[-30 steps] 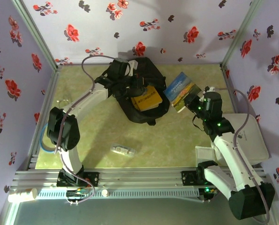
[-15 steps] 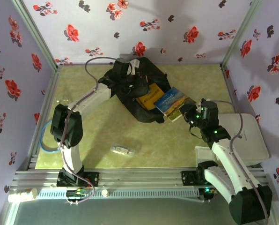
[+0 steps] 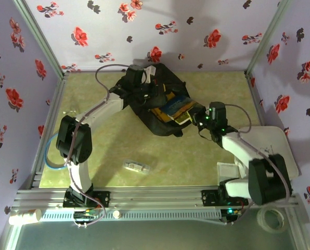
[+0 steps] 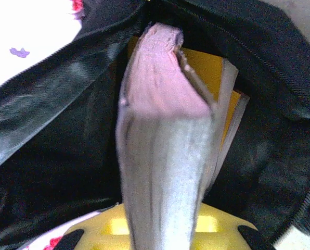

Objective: Pack books, pencil case, and school supplies into a backpack

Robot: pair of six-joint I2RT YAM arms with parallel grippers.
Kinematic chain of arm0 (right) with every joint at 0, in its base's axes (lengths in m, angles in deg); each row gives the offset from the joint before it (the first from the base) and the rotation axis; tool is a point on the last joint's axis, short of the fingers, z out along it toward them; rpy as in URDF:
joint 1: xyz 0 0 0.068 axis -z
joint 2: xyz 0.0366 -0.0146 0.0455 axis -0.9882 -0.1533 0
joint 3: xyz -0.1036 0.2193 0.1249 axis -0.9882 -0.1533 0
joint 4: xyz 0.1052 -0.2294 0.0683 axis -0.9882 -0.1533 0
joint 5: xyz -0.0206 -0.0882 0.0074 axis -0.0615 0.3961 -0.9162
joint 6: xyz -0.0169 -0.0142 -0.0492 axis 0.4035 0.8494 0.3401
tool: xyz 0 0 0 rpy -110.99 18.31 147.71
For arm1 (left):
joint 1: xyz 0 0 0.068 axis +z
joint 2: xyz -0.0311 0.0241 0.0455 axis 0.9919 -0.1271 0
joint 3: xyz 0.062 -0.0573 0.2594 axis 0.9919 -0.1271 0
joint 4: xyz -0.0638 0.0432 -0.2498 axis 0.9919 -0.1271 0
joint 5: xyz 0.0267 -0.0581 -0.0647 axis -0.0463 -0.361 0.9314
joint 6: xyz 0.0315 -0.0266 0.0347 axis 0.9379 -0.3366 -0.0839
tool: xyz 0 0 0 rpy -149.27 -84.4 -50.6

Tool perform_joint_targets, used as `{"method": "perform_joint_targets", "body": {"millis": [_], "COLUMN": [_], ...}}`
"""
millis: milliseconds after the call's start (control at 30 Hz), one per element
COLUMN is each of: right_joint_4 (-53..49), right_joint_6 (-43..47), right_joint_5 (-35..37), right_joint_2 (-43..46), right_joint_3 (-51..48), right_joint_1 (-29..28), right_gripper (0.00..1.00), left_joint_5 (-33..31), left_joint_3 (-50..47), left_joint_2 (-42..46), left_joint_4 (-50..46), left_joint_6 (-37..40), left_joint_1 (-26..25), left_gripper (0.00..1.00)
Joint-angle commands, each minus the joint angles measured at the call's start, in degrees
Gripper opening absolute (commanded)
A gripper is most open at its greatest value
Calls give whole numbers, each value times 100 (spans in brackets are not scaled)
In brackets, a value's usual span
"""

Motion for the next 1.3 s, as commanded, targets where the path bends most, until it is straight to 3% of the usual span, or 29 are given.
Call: {"method": "perform_joint_targets", "body": {"millis": [0, 333, 467, 633, 700, 800, 933, 1067, 1267], "right_joint_4": [913, 1516, 1626, 994, 662, 22, -1082, -1795, -1924], "right_joint_6": [-17, 38, 21, 360, 523, 734, 1026, 1394, 1867], "right_joint_5": [85, 519, 501, 658, 712, 999, 1767, 2285, 2063], "right_joint_2": [-644, -2548, -2746, -2046, -1583, -778, 341, 1045, 1163], "right_joint_3": [535, 1500, 1582, 1176, 929, 484, 115, 113, 406], "right_joint_1": [-242, -613, -614, -453, -367, -238, -172, -152, -156], "right_gripper": [7, 10, 17, 46, 49, 52, 60, 71, 79], "left_joint_5": [286, 285, 283, 262, 259, 263, -7, -565, -885], "left_joint_3": [23, -205, -225, -241, -223, -137, -89, -400, -1643], "left_joint_2": [218, 312, 242, 205, 193, 95, 68, 338, 786], "left_joint_4": [677, 824, 935, 906, 838, 589, -144, -689, -486], "left_joint_6": [-110, -302, -474, -555, -539, -438, -69, 149, -524], "left_joint_1": [-12, 40, 110, 189, 198, 199, 294, 580, 1307], "left_gripper": [0, 0, 0, 1, 11, 34, 48, 54, 57]}}
